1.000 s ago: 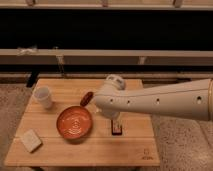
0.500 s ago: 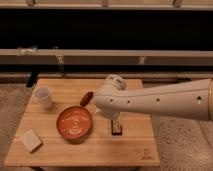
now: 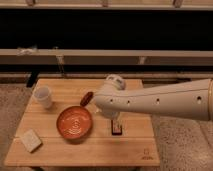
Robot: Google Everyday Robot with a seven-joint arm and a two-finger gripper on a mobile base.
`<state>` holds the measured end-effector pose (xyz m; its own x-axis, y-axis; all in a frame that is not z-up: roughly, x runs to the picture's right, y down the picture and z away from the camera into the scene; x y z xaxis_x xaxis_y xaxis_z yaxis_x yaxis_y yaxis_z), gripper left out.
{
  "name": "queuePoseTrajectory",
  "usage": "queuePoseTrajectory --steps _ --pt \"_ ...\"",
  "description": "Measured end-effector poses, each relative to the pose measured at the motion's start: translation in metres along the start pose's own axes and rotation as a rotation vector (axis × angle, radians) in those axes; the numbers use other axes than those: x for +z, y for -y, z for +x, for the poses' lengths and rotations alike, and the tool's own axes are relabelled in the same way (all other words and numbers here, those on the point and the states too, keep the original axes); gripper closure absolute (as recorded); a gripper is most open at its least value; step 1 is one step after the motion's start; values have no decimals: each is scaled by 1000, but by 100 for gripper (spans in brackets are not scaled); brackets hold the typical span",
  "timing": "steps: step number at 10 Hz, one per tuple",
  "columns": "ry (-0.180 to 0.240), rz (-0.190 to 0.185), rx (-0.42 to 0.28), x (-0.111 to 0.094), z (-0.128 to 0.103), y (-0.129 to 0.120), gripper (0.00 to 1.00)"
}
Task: Push the eraser across the table
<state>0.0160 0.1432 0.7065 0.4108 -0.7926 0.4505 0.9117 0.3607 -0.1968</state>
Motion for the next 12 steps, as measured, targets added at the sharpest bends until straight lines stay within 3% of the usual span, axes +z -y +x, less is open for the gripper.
queuePoseTrajectory --steps 4,9,12 --pt "6 -6 -20 6 -4 -3 20" --pt "51 -9 1 35 4 -25 23" --pt "95 -24 12 68 4 -35 51"
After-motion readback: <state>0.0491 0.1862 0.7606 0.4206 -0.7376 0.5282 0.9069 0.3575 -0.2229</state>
